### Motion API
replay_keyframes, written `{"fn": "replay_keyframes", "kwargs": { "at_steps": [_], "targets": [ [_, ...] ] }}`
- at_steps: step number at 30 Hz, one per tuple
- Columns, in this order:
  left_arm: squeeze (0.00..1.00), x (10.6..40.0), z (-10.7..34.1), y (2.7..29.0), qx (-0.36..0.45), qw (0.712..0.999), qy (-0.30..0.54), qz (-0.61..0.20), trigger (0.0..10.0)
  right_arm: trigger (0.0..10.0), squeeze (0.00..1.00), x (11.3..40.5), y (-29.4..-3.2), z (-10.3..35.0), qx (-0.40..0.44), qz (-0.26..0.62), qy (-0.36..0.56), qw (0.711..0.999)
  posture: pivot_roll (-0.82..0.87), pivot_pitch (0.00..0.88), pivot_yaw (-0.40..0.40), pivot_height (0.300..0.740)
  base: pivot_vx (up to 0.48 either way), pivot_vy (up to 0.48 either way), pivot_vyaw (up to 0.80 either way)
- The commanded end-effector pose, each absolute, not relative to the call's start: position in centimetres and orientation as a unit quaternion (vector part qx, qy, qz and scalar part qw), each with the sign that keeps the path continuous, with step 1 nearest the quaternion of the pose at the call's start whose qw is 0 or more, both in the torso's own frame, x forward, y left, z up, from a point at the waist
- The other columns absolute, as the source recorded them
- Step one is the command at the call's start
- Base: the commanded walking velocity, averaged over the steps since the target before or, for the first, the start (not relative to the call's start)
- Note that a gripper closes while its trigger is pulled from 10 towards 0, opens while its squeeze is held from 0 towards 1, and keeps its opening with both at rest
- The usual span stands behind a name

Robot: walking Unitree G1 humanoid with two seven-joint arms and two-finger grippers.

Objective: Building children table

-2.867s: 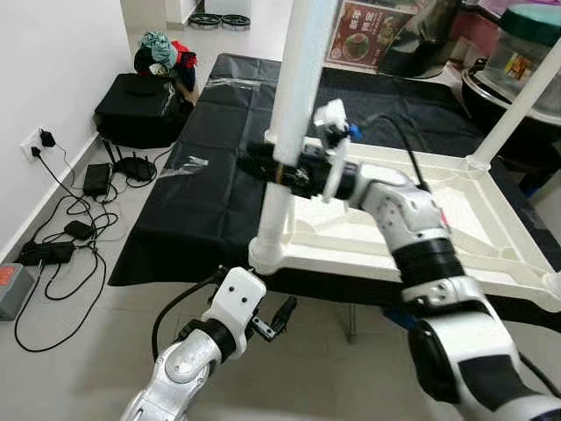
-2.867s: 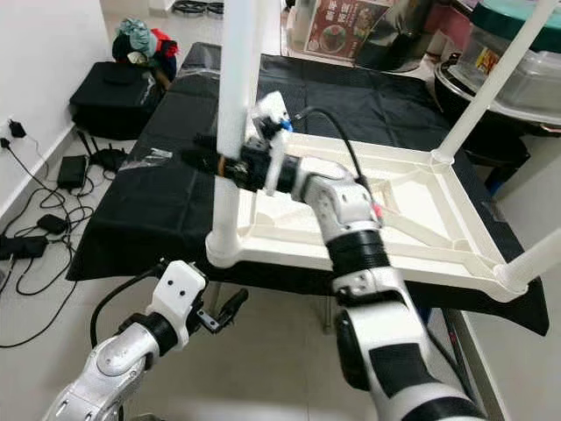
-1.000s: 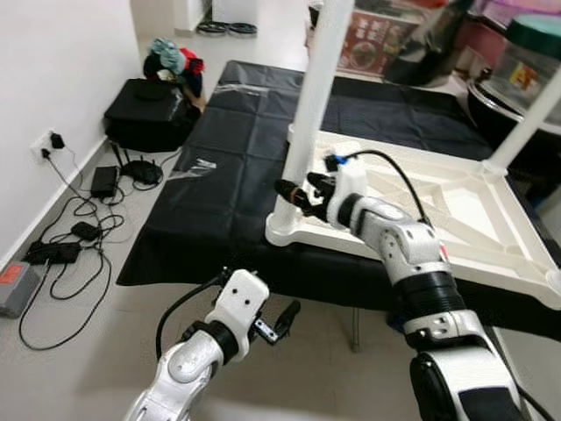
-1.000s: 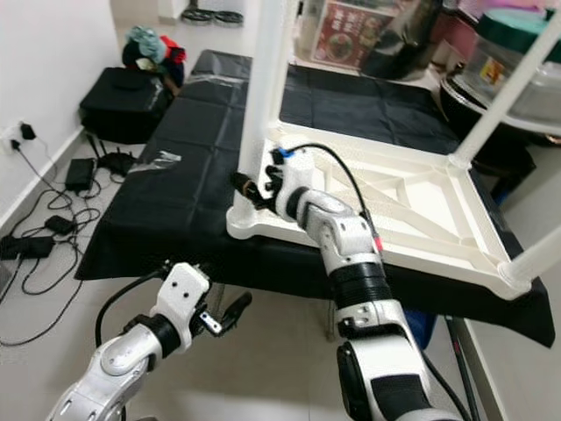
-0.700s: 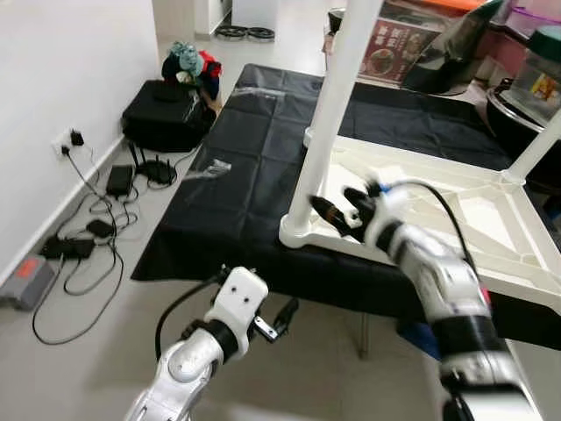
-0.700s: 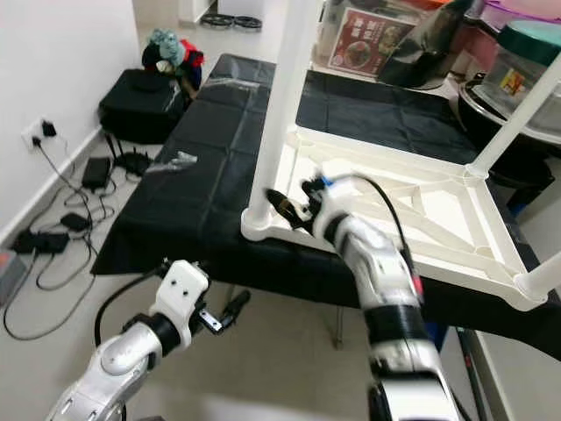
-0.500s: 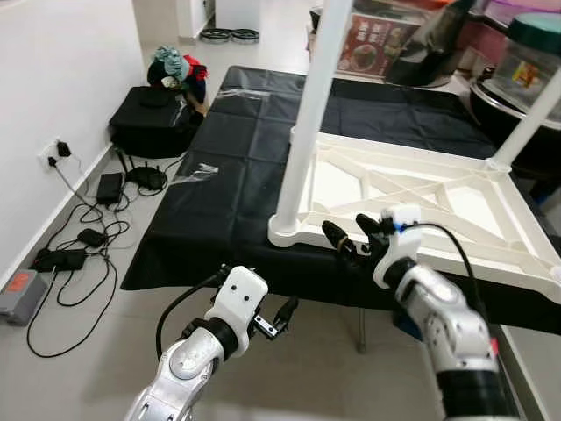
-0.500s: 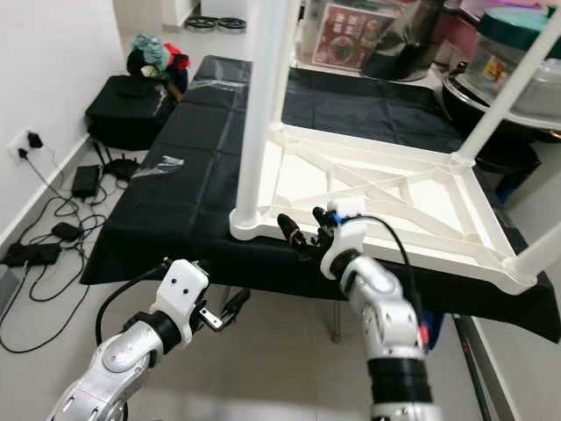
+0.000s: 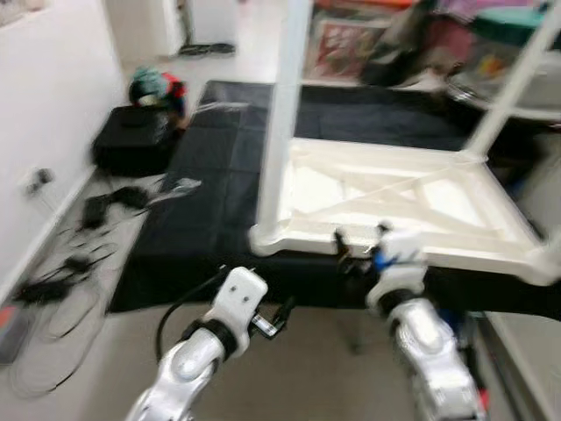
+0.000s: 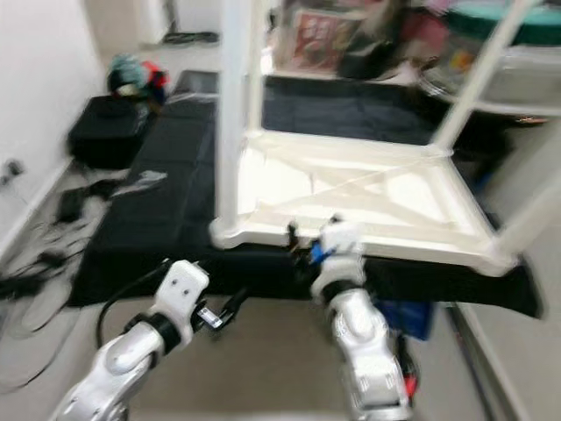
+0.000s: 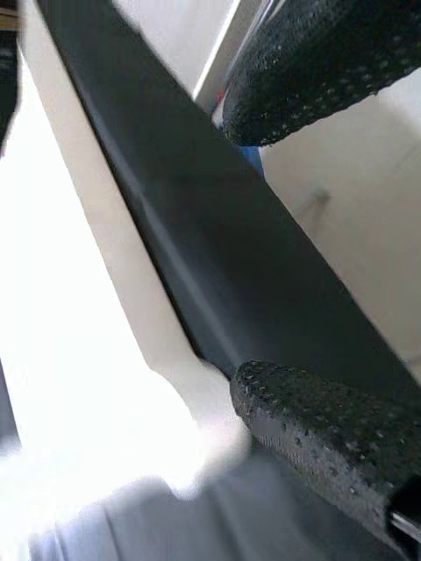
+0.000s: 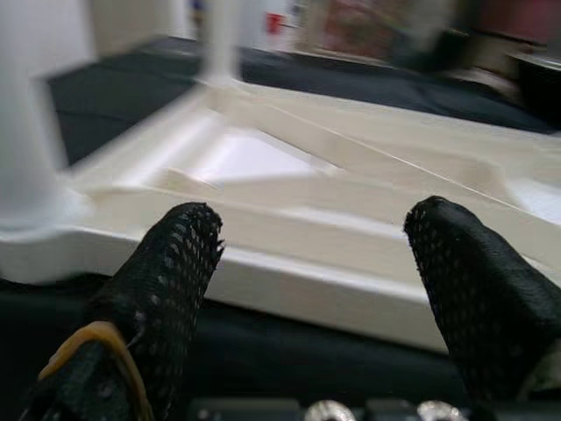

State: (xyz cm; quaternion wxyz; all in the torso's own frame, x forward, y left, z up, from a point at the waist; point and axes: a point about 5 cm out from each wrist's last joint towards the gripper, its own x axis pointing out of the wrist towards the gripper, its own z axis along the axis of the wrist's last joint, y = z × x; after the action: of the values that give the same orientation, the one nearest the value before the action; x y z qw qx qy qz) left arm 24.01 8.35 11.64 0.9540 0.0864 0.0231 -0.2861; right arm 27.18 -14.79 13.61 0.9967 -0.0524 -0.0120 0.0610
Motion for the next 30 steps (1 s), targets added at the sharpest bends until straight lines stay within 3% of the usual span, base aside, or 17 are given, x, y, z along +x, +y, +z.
{"fn": "replay_keyframes", "kwargs": {
  "at_steps": [1,8,12,23,30],
  "targets": [
    [0.00,24.1,11.3,8.2,0.091,0.953,0.028,-0.286,10.0,10.0,0.00,27.0,-14.6,13.1,-0.060,0.057,-0.004,0.997,0.11,0.001,-0.083,0.740,0.000,0.000,-0.53],
    [0.00,24.3,11.2,8.5,0.085,0.957,0.031,-0.276,10.0,10.0,0.00,28.0,-13.7,12.9,-0.077,0.106,0.012,0.991,0.11,0.000,-0.082,0.740,0.000,0.000,0.00],
    [0.00,25.2,11.6,10.3,0.106,0.974,0.022,-0.201,10.0,10.0,0.00,28.8,-15.0,12.2,-0.077,0.080,0.035,0.993,0.12,0.000,-0.088,0.740,0.000,0.000,0.00],
    [0.00,26.5,12.6,10.0,0.112,0.960,0.008,-0.256,10.0,10.0,0.00,28.5,-14.8,12.8,-0.067,0.066,0.016,0.995,0.11,0.000,-0.078,0.740,0.000,0.000,0.00],
    [0.00,26.9,12.6,9.5,0.109,0.960,0.008,-0.258,10.0,10.0,0.00,28.4,-14.0,12.7,-0.060,0.118,0.025,0.991,0.11,0.001,-0.082,0.740,0.000,0.000,0.00]
  ]
}}
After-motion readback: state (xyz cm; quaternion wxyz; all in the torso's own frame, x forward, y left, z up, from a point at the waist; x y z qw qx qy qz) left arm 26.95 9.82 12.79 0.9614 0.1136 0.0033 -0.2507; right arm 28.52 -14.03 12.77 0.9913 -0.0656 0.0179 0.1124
